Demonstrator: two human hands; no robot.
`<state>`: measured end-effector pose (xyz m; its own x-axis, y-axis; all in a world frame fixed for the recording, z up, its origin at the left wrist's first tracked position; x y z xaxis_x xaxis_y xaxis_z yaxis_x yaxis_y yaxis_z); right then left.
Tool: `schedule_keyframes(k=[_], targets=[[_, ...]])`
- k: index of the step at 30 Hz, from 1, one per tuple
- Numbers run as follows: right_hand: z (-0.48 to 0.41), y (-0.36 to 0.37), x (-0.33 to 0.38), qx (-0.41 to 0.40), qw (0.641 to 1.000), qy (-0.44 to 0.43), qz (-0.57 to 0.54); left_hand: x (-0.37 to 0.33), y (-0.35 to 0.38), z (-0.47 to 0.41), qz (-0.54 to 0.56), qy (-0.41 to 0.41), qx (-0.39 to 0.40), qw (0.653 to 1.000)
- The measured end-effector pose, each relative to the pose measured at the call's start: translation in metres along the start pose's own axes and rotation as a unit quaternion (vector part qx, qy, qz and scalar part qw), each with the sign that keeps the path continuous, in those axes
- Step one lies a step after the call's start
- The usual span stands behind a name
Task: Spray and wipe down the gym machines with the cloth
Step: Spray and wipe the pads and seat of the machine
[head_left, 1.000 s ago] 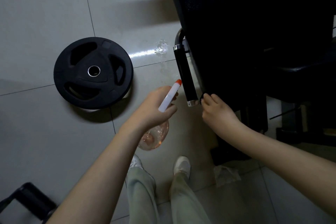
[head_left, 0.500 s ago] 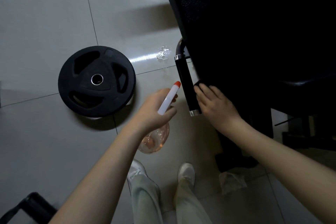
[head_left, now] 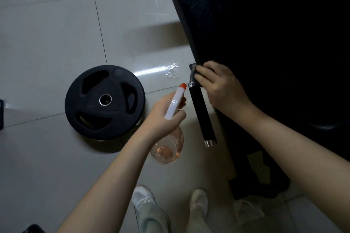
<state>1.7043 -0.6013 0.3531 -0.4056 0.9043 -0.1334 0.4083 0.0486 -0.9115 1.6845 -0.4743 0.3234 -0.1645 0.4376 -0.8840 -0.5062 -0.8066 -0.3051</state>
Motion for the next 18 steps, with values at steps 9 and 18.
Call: schedule_keyframes(k=[9,18], targets=[[-0.033,0.021,-0.083,-0.076,0.97,0.227,-0.046,-0.012,-0.015,-0.035,-0.004,0.015,0.025,1.0],[-0.031,0.02,-0.083,-0.101,0.968,0.223,-0.058,-0.015,-0.011,-0.064,-0.006,-0.017,0.066,0.998]])
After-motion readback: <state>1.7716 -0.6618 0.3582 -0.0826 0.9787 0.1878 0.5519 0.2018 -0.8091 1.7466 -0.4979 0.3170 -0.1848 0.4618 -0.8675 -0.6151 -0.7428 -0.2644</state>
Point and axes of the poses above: each hand's wrist, its own z-axis away from the middle knuckle, its own y-axis out of the palm, x = y × z, the point moved 8 cm from there along -z, towards the middle knuckle, and after that the axes turned 4 degrees about -x, right-handed, at the moved point
